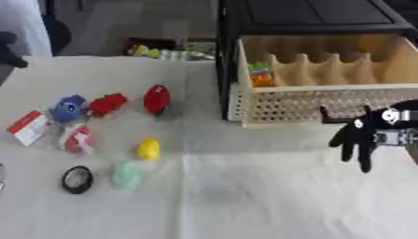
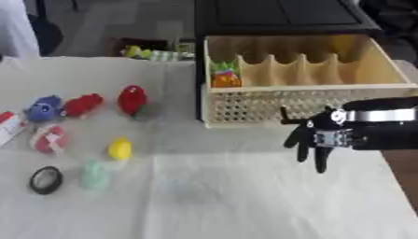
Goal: Pick up objects from table and place into drawer.
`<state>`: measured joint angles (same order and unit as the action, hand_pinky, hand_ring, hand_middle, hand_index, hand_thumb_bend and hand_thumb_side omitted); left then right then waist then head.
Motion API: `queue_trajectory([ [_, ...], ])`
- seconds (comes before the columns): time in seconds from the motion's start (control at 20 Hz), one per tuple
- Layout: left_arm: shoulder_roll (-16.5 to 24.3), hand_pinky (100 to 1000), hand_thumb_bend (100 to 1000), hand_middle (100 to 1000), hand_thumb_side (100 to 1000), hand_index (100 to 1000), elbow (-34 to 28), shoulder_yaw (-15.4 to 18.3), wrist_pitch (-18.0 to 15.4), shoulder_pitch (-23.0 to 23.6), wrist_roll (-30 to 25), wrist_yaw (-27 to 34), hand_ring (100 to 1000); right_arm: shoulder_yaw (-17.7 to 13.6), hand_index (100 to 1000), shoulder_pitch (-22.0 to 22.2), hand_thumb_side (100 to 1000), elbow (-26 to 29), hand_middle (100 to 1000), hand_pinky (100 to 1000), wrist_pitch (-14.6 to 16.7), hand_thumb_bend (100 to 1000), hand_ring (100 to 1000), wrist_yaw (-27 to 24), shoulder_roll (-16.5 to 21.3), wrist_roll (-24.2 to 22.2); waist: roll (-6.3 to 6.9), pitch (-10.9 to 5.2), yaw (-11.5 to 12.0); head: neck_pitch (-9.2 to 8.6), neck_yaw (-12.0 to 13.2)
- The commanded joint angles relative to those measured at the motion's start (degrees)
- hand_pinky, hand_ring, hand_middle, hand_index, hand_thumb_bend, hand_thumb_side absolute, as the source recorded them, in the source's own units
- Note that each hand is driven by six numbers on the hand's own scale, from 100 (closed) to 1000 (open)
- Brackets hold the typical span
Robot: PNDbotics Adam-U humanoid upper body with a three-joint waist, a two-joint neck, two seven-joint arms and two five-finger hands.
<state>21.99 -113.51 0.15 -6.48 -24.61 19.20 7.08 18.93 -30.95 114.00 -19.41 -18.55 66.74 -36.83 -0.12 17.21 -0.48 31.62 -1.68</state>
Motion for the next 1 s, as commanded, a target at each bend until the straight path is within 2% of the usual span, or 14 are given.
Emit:
queue_trajectory([
  [0.05, 0.3, 470, 100, 683, 953, 863, -1.1, 0.2, 0.1, -0.2, -0.4, 0.0, 621, 0.0, 858, -1.4, 966, 0.6, 681, 756, -1.7, 100, 612, 1.2, 0.5, 0.1, 0.07, -0.85, 0.1, -0.75, -0.4],
  [1.0, -1.3, 474, 100, 686, 957, 864, -1.1, 0.6, 0.3, 0.2, -0.5, -0.2, 623, 0.7, 869, -4.7, 984, 0.6, 711, 782, -6.3, 100, 637, 3.9, -2.1, 1.5, 0.38, 0.34, 0.9, -2.3, -0.9],
])
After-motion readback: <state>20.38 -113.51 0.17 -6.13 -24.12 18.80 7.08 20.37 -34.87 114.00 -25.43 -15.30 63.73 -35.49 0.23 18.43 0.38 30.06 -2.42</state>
